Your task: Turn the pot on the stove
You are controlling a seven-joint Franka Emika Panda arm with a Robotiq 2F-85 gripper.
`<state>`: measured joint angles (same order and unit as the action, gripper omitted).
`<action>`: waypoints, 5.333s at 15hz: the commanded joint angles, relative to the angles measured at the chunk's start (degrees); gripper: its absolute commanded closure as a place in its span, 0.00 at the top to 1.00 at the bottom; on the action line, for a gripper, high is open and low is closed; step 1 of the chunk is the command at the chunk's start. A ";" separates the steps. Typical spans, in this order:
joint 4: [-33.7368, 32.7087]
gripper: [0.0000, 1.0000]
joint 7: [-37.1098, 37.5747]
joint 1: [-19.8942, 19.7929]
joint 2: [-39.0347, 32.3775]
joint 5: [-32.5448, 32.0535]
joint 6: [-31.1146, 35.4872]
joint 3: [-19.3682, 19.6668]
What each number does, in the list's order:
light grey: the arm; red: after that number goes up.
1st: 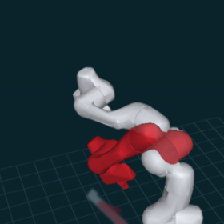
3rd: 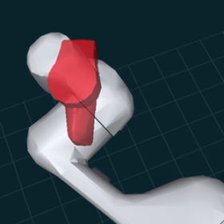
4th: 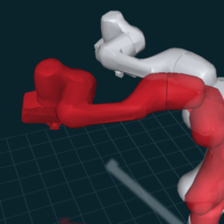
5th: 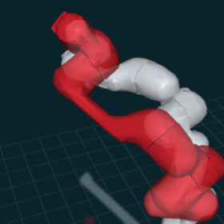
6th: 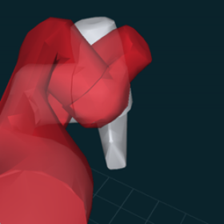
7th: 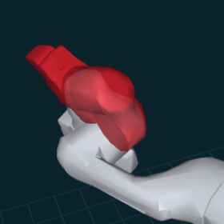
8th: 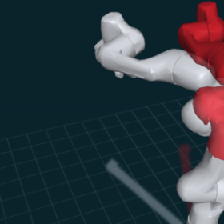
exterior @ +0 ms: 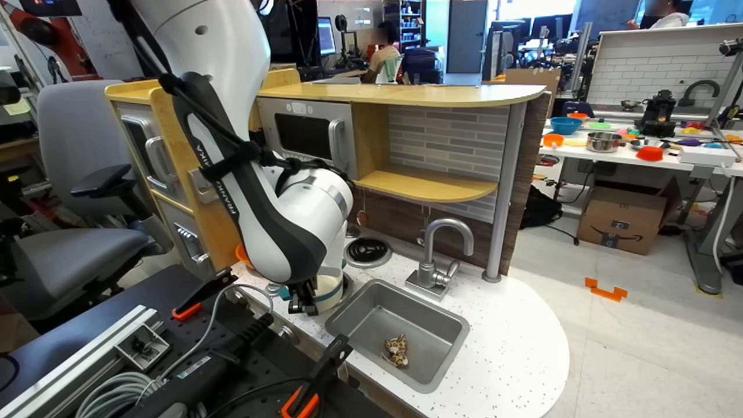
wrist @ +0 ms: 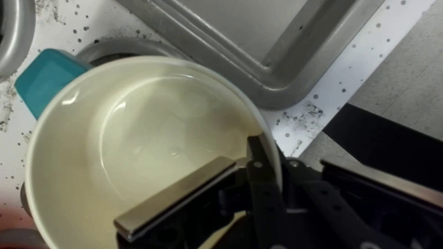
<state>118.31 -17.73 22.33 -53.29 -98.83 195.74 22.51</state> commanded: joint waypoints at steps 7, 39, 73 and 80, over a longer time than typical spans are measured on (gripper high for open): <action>0.30 0.66 9.59 2.63 0.94 2.83 -0.28 0.76; 40.59 1.00 30.86 4.20 52.51 68.91 -31.97 -14.49; 30.56 1.00 44.92 -10.96 63.03 93.88 -61.79 -35.92; 30.57 1.00 44.92 -10.94 62.78 93.68 -61.82 -35.94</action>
<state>148.91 27.41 12.19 9.41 -5.38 134.01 -12.63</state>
